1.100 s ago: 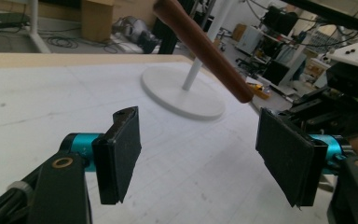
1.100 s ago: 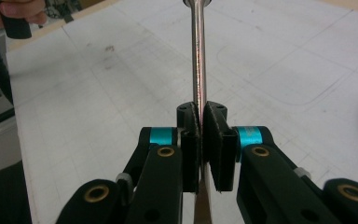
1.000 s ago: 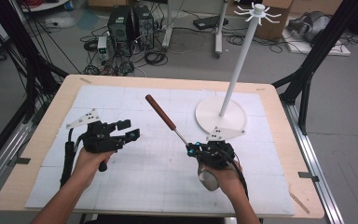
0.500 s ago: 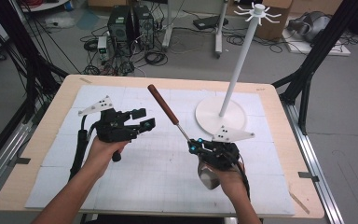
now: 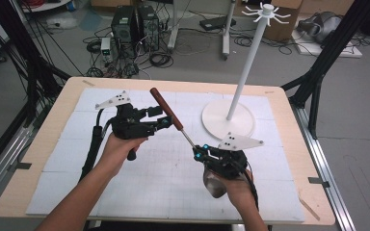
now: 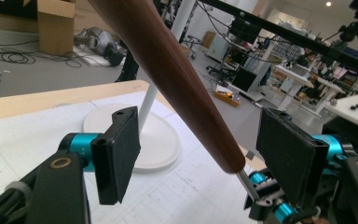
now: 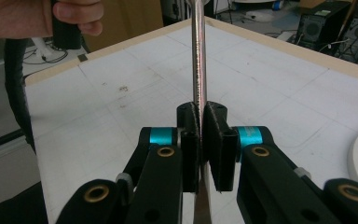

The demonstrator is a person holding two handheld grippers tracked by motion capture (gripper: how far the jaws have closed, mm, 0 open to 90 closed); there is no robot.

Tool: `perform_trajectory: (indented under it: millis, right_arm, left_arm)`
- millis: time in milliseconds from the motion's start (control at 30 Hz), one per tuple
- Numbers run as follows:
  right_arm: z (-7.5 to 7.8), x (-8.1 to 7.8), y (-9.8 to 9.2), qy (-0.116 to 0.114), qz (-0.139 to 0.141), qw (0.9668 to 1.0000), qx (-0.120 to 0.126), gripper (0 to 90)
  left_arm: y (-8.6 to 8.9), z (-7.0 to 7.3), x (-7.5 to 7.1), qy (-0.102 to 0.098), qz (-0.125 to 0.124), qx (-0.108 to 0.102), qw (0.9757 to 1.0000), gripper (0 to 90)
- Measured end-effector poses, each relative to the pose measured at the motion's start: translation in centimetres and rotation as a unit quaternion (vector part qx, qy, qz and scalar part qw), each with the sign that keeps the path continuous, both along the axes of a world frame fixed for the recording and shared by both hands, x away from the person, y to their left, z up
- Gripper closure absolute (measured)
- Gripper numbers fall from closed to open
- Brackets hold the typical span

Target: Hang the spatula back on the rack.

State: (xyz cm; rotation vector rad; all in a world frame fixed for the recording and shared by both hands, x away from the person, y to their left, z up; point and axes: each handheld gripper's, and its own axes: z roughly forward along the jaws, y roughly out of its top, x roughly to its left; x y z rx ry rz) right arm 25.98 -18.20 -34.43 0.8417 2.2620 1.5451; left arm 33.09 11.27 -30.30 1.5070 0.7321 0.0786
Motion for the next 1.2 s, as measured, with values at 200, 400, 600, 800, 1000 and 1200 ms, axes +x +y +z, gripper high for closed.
perform_trajectory:
  millis: [200,400,600,800,1000,1200]
  right_arm:
    - [0.0,-0.2,0.2,-0.002,0.001,1.0,-0.007,84.5]
    - [-0.1,-0.3,0.1,0.002,-0.001,1.0,-0.009,84.5]
    - [-0.1,-0.4,0.2,0.0,-0.001,0.9999,-0.013,84.5]
    - [-0.2,-0.5,0.2,0.003,-0.001,0.9999,-0.014,84.5]
    - [-0.2,-0.4,0.2,0.003,-0.003,0.9999,-0.014,84.5]
    - [-0.3,-0.4,0.4,0.004,-0.001,0.9998,-0.017,84.5]
  left_arm:
    - [-0.3,0.8,0.7,0.009,-0.003,-0.006,0.9999,31.5]
    - [0.0,1.1,1.4,0.025,0.0,-0.015,0.9996,36.3]
    - [0.1,1.2,1.6,0.032,0.01,-0.025,0.9991,48.4]
    - [0.5,1.3,1.7,0.035,0.014,-0.028,0.9989,53.4]
    - [0.4,1.5,1.5,0.031,0.014,-0.031,0.9989,62.0]
    - [0.3,1.6,1.2,0.028,0.01,-0.038,0.9989,64.2]
